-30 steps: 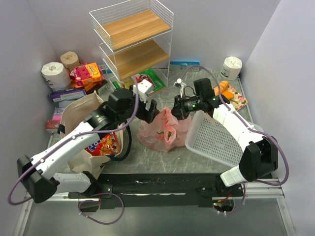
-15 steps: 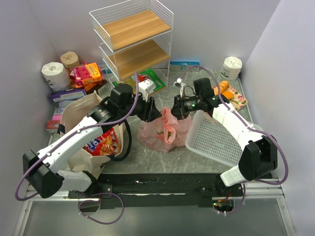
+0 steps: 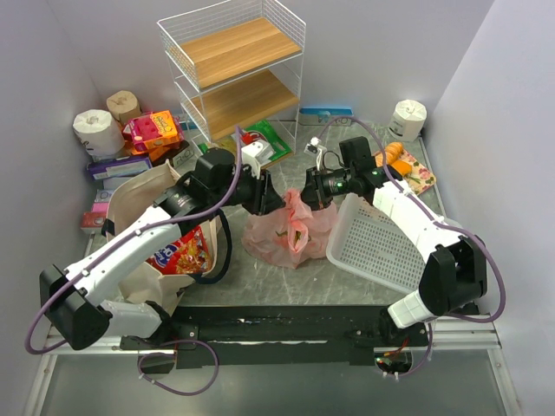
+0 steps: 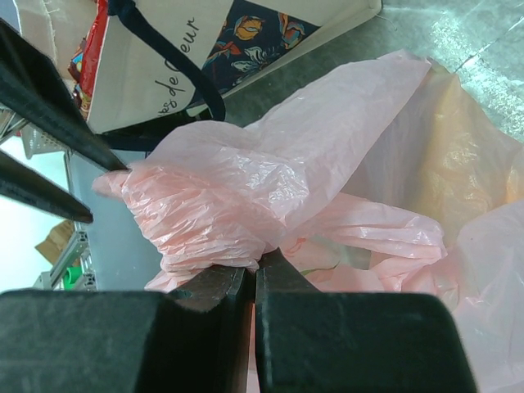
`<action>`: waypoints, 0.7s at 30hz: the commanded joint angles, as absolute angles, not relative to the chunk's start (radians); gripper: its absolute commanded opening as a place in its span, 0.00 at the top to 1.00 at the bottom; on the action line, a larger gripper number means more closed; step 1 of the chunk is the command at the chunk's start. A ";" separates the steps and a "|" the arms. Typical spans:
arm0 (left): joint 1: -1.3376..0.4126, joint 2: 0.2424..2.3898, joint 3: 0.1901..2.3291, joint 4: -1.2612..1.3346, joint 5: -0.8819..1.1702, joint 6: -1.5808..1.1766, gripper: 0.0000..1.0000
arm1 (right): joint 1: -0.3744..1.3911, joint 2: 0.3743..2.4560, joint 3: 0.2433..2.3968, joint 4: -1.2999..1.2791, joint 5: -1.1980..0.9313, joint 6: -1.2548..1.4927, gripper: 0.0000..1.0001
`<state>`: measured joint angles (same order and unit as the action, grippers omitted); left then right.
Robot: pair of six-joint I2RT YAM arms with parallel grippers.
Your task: Place the mixed food into the grocery bags and tie them
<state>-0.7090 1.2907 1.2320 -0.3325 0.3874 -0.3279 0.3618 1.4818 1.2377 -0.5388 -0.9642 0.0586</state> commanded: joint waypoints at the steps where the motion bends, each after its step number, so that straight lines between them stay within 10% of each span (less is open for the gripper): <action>1: -0.727 1.230 1.238 -0.325 0.304 -0.348 0.65 | 0.356 1.489 1.281 -0.509 -0.986 0.064 1.00; 21: -0.749 1.267 1.233 -0.376 0.241 -0.380 0.64 | 0.354 1.517 1.304 -0.508 -1.005 0.061 1.00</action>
